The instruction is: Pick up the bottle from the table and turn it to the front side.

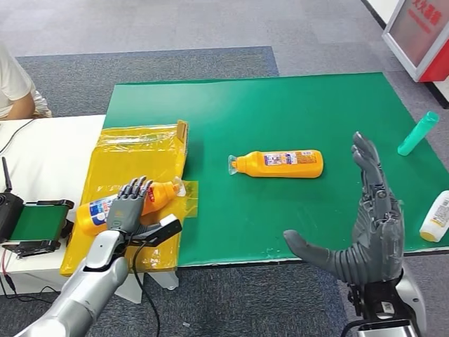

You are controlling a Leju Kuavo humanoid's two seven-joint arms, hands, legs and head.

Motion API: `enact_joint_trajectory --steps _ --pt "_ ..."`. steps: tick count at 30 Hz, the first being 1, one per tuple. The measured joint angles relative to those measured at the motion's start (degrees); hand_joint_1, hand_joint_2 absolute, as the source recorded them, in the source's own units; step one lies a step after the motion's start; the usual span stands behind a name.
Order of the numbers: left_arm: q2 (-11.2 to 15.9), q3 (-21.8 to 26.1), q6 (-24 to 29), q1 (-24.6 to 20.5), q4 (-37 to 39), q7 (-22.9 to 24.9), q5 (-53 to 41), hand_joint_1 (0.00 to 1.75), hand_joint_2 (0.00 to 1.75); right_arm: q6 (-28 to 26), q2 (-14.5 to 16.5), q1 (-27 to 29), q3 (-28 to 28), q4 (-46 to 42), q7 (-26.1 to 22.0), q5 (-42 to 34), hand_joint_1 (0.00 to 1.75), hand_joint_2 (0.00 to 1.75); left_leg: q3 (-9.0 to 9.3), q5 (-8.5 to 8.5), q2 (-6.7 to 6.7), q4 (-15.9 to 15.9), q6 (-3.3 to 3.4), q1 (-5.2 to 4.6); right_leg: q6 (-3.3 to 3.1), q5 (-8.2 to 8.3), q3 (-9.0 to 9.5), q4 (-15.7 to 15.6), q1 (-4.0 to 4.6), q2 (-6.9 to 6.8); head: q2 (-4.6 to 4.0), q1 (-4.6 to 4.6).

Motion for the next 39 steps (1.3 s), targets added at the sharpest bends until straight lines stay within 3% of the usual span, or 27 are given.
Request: enact_joint_trajectory --steps 6,18,27,30,39 --pt "-0.28 1.37 1.45 4.44 -7.01 -3.48 4.31 0.0 0.0 -0.58 -0.05 0.94 -0.01 0.0 -0.39 0.45 0.0 1.75 -0.05 -0.01 0.0 0.0 0.01 0.0 0.02 -0.01 -0.03 0.0 0.0 0.0 0.0 0.0" --pt "-3.35 5.24 6.34 17.02 -31.01 -14.67 25.48 0.0 0.0 -2.54 -0.11 4.2 -0.34 0.02 -0.63 0.52 0.0 1.75 -0.12 -0.12 0.0 0.0 0.02 -0.01 0.08 -0.13 -0.09 -0.01 -0.02 0.0 0.0 -0.01" --pt "-4.29 7.63 -5.95 28.55 -45.86 -28.55 54.73 0.0 0.0 -1.43 -0.48 7.89 -1.54 1.05 -0.55 -1.33 0.0 1.75 -0.11 -0.29 0.0 0.0 0.04 -0.01 0.04 -0.27 -0.07 -0.01 -0.02 -0.01 0.0 0.0" --pt "-4.3 8.62 -9.1 31.02 -48.56 -28.6 58.54 0.0 0.0 -0.44 -0.68 8.71 -1.78 1.71 0.1 -2.08 0.0 1.75 -0.11 -0.3 0.0 0.0 0.04 -0.01 0.04 -0.3 -0.06 -0.01 -0.01 -0.02 0.0 -0.01" --pt "-4.47 15.4 -30.95 41.76 -56.56 -24.22 76.87 0.0 0.0 6.95 -0.9 14.8 -5.62 5.84 2.37 -14.56 0.0 1.75 -0.09 -0.46 0.0 0.0 0.0 -0.01 0.09 -0.49 -0.04 -0.01 -0.01 -0.01 0.0 0.0"
